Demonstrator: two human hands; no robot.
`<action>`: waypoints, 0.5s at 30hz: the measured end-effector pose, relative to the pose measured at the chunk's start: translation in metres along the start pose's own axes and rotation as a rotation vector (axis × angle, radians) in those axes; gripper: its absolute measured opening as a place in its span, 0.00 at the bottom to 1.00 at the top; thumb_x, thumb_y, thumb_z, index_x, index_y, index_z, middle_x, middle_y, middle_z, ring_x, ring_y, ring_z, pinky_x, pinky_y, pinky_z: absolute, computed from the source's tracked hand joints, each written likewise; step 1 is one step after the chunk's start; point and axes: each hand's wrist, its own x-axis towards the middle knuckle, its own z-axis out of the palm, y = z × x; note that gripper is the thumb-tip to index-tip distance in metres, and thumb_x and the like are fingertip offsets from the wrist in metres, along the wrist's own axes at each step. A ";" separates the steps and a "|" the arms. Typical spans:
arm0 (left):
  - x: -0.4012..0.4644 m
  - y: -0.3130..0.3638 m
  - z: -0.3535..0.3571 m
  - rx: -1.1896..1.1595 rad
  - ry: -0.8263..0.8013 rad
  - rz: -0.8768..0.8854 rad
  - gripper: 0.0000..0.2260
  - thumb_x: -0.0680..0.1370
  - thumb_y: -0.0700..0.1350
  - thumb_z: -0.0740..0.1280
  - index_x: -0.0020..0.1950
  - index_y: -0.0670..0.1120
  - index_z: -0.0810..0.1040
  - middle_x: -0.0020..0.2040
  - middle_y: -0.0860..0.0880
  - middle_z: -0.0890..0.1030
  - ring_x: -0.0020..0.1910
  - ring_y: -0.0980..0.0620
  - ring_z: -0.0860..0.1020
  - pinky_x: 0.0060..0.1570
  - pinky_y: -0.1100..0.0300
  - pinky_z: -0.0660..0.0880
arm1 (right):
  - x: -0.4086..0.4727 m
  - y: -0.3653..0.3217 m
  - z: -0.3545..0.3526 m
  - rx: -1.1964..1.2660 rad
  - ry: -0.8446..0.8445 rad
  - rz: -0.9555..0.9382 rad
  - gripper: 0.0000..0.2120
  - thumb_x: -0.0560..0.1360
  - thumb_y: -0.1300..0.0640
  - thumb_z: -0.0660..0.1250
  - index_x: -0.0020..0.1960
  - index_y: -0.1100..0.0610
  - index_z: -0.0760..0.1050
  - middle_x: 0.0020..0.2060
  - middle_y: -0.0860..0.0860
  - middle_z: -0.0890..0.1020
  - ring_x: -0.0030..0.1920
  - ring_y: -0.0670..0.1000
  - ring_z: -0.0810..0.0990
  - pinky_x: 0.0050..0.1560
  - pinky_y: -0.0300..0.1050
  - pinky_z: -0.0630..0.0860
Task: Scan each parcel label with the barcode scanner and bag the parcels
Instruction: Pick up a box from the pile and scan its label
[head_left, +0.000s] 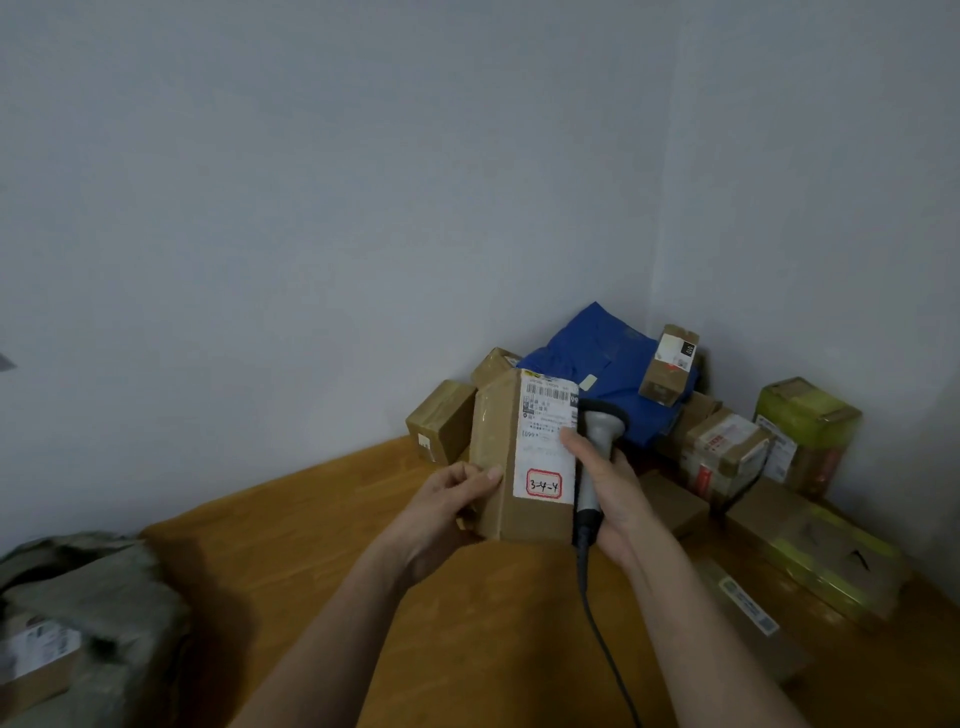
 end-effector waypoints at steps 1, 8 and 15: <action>0.000 -0.001 0.001 -0.012 -0.010 -0.022 0.27 0.69 0.54 0.76 0.59 0.40 0.71 0.63 0.40 0.77 0.58 0.45 0.77 0.47 0.55 0.79 | 0.001 -0.001 0.001 -0.029 -0.016 -0.008 0.36 0.65 0.55 0.77 0.69 0.54 0.67 0.48 0.58 0.86 0.47 0.59 0.86 0.41 0.55 0.83; 0.004 -0.007 0.005 -0.035 0.054 -0.064 0.31 0.62 0.56 0.80 0.54 0.44 0.68 0.58 0.43 0.78 0.49 0.48 0.77 0.39 0.60 0.74 | 0.002 -0.008 0.011 -0.268 0.024 -0.045 0.24 0.75 0.51 0.72 0.68 0.52 0.68 0.46 0.55 0.86 0.45 0.55 0.86 0.42 0.48 0.81; 0.012 -0.017 -0.016 -0.117 0.372 -0.020 0.29 0.73 0.49 0.73 0.66 0.44 0.62 0.59 0.46 0.74 0.57 0.46 0.75 0.48 0.55 0.76 | -0.019 -0.049 0.045 -0.595 -0.041 -0.179 0.11 0.82 0.47 0.61 0.53 0.54 0.74 0.39 0.55 0.77 0.35 0.49 0.78 0.40 0.46 0.77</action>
